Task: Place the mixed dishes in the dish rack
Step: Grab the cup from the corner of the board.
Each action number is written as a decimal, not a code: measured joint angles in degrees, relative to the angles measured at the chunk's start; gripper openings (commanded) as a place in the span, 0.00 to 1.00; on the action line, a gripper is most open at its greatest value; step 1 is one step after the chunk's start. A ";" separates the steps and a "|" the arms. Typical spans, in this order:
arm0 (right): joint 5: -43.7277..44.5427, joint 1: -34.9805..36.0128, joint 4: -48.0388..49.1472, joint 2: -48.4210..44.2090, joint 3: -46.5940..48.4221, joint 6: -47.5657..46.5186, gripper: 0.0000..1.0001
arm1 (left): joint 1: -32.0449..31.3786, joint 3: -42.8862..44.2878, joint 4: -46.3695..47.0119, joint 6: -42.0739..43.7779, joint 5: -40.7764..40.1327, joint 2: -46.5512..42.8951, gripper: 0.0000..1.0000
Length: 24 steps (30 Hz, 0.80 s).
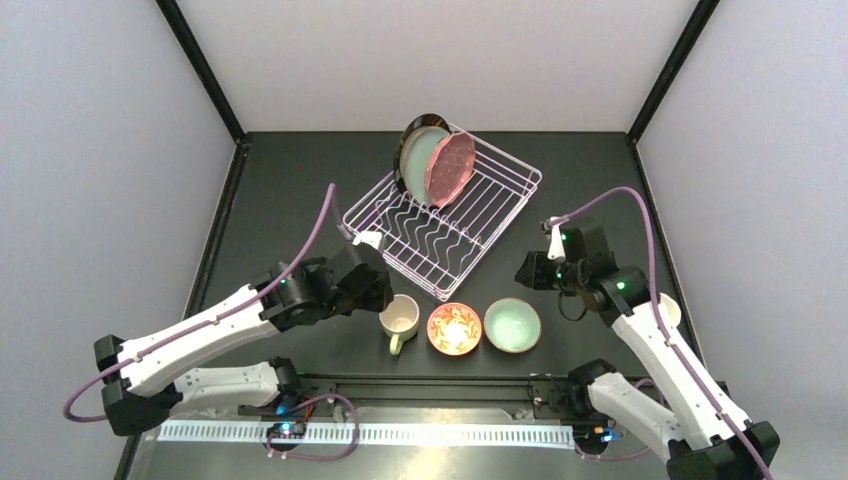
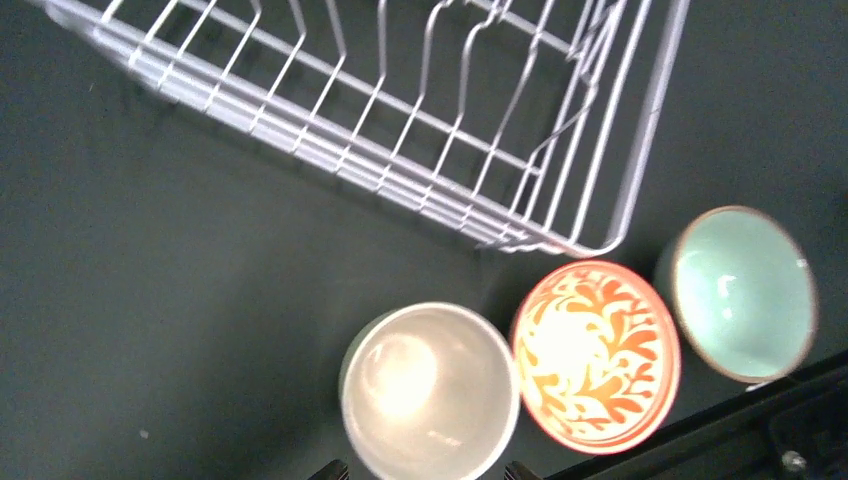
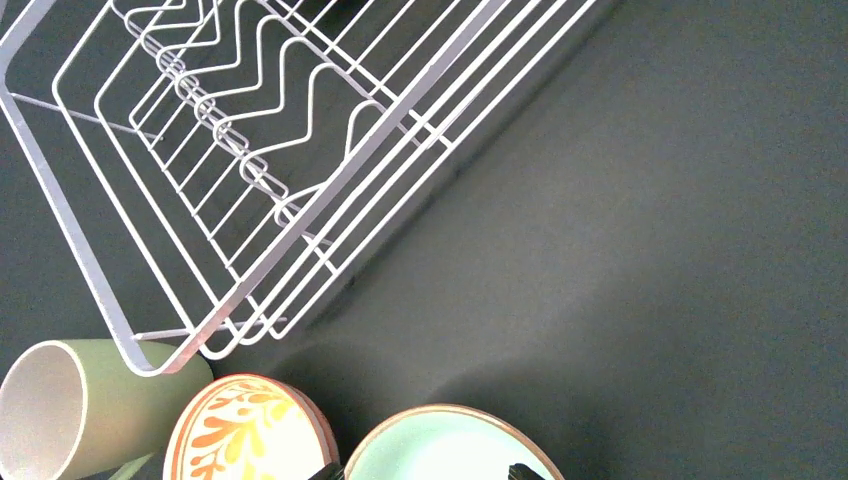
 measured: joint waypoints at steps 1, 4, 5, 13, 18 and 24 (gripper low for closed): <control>0.00 0.00 -0.22 -0.13 0.00 0.09 0.93 | 0.00 -0.83 -0.33 -0.96 -0.26 0.00 0.89; 0.00 0.00 -0.74 -0.17 0.00 0.20 0.93 | -0.22 -3.58 -1.22 -3.67 -1.09 0.04 0.89; -0.02 0.00 -0.83 -0.17 0.00 0.20 0.93 | -0.22 -4.26 -1.29 -4.22 -1.40 0.04 0.89; -0.11 0.00 -0.90 1.55 0.04 0.00 0.93 | -0.22 -10.25 0.48 -7.17 -1.90 1.29 0.89; -0.22 0.00 -0.83 2.78 0.17 -0.57 0.93 | -0.22 -12.50 3.28 -7.28 -1.86 1.75 0.89; -0.44 0.00 -0.50 4.94 1.66 -1.46 0.93 | -0.22 -12.59 6.71 -7.19 -1.86 4.83 0.88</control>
